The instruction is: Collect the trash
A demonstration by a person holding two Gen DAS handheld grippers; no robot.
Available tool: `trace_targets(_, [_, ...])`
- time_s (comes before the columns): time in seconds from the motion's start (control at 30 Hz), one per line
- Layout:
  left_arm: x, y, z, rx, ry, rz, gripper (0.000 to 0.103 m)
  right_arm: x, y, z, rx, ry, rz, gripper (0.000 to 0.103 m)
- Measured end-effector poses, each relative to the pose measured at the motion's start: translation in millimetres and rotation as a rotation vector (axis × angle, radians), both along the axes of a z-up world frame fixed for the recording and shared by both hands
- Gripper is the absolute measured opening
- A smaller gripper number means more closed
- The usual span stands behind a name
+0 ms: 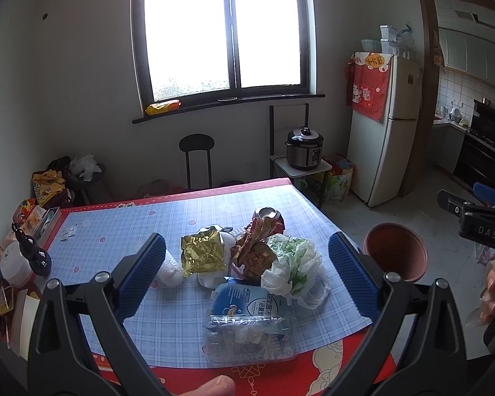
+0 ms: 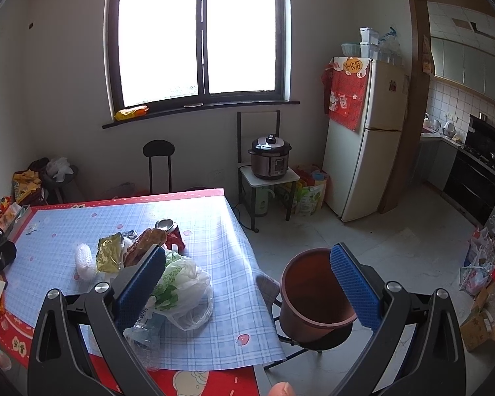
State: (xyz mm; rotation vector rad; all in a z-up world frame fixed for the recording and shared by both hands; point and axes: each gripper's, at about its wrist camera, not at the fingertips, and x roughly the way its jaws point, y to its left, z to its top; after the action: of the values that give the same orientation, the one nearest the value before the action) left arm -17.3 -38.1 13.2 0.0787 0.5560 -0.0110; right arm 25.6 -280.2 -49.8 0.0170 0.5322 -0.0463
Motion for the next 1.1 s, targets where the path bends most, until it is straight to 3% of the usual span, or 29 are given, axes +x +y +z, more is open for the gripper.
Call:
trace_targets(0.33, [-2.8,-14.5,-0.8,-0.003,0.016,0.047,0.098,8.1,-14.6,-5.3,0.015,0.02,0.039,0.098])
trace_targets(0.43, [-3.3,-12.5,-3.3,-0.048,0.027,0.051,0.098,10.6,-21.0,-8.4,0.017,0.023,0.047,0.098])
trace_targets(0.53, [-2.6,-2.8,-12.5,-0.143,0.056,0.03,0.097,15.3,-27.5,-17.2,0.033,0.035,0.058,0.098])
trace_targets(0.7, [-9.0,12.6,-44.9,-0.104,0.078,0.149,0.098,30.9,-30.9,-47.1,0.031,0.094,0.139,0.098])
trace_targets(0.83, [-20.7,39.4,-81.4,-0.167,0.137,0.251,0.098,45.8,-19.2,-82.1,0.002,0.183,0.201,0.098])
trace_targets(1.1, [-27.5,79.4,-161.5,-0.188,0.36,0.312,0.098,57.6,36.3,-129.9,-0.013,0.311,0.271,0.098])
